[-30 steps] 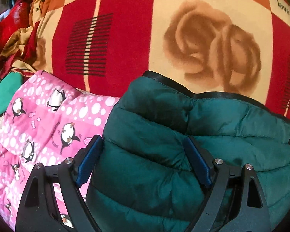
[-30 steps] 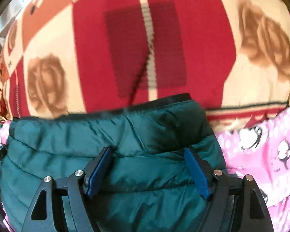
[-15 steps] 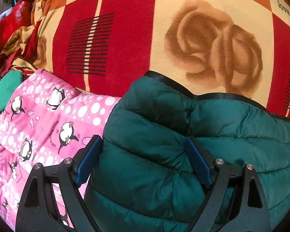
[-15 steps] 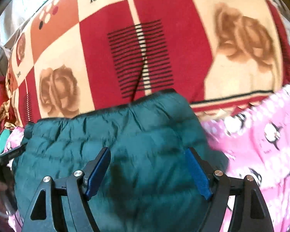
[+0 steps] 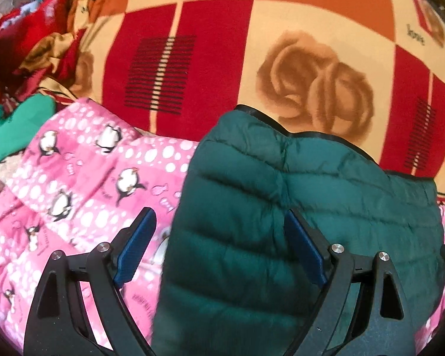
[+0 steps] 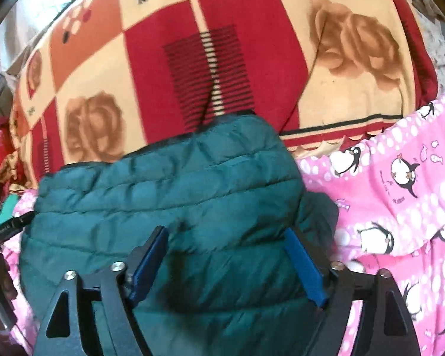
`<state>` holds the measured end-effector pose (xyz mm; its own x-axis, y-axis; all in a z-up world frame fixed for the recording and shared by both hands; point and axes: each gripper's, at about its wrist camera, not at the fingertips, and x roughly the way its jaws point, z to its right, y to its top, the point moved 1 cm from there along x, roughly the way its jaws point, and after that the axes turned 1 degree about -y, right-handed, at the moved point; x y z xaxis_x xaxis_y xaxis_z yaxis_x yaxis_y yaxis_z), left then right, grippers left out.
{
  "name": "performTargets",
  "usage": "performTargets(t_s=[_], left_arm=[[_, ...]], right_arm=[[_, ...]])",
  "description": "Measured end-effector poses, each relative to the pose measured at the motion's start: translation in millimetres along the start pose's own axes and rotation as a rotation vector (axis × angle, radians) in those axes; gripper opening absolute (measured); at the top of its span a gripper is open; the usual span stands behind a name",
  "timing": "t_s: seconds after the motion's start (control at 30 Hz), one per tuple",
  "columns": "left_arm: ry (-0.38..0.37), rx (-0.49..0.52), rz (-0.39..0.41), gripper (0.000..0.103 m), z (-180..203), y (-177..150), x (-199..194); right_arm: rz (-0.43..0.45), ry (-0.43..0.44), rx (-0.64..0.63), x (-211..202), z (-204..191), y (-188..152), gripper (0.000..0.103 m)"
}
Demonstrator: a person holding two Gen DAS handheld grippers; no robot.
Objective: Fold large clothes
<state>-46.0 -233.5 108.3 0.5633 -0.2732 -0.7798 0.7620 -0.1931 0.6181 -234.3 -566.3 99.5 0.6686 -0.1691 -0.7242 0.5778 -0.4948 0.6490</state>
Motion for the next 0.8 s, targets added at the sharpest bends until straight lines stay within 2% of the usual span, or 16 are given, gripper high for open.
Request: performTargets(t_s=[0.27, 0.4, 0.8], left_arm=[[-0.011, 0.014, 0.021, 0.088, -7.4, -24.1, -31.7], [-0.017, 0.012, 0.034, 0.088, -9.8, -29.9, -36.6], [-0.051, -0.032, -0.018, 0.088, -17.2, -31.2, -9.2]], right_arm=[[-0.019, 0.032, -0.015, -26.2, -9.8, -17.8, 0.089], [-0.027, 0.013, -0.017, -28.0, -9.2, -21.7, 0.089], [-0.035, -0.054, 0.025, -18.1, 22.4, -19.0, 0.095]])
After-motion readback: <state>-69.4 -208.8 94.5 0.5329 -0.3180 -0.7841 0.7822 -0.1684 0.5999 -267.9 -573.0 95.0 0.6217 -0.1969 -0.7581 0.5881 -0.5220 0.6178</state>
